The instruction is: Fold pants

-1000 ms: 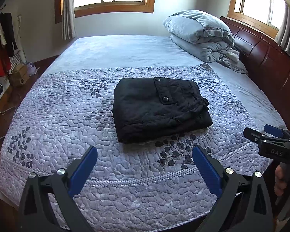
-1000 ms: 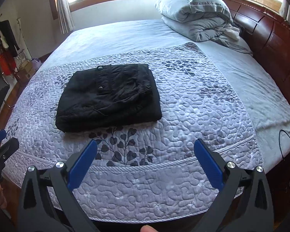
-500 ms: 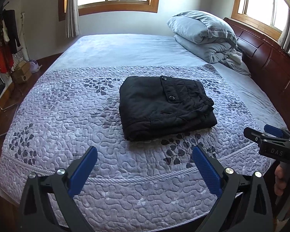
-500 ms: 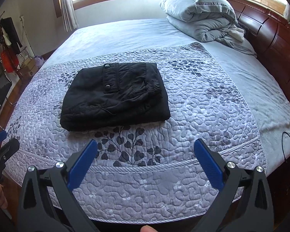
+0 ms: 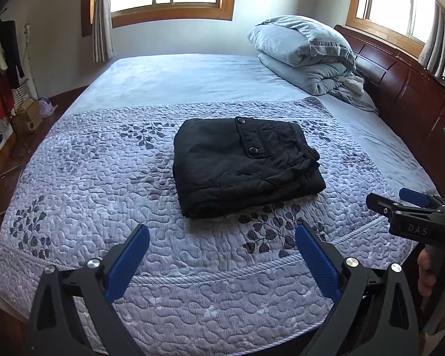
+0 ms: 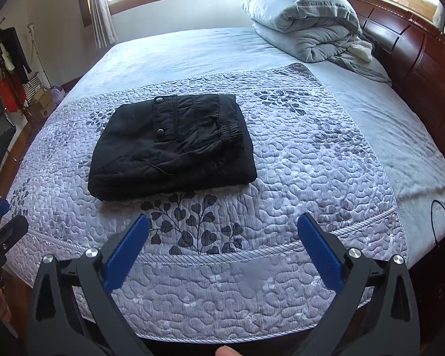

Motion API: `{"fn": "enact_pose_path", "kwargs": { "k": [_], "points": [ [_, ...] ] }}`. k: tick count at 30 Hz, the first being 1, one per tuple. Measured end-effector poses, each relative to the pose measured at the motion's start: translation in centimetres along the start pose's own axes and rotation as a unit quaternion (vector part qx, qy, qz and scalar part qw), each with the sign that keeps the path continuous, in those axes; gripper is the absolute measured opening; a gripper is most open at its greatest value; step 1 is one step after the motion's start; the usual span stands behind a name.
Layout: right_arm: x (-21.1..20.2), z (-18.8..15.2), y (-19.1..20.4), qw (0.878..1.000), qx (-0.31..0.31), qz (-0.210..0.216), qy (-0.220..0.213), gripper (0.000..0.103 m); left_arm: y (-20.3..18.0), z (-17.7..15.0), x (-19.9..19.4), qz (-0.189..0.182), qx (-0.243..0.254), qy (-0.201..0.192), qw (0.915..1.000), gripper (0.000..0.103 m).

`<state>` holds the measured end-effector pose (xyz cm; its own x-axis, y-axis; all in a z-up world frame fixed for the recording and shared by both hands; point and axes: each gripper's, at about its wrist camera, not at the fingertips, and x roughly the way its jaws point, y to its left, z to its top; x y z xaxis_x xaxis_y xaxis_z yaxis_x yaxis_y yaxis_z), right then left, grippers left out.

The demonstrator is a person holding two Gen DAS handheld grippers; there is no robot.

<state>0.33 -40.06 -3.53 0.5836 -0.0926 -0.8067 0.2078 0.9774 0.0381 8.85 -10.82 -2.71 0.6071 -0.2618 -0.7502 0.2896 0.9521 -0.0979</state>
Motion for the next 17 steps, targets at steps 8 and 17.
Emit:
{"fn": "enact_pose_path", "kwargs": {
  "k": [8,17],
  "points": [
    [0.33,-0.05,-0.21,1.000,0.001,-0.003,0.006,0.100,-0.15,-0.12,-0.07,0.003,0.002,-0.007,1.0000,0.099],
    [0.42,-0.05,-0.28,1.000,0.003,-0.002,0.009,0.100,0.14,-0.06,0.44,-0.012,-0.014,0.013,0.9997,0.099]
  ]
}}
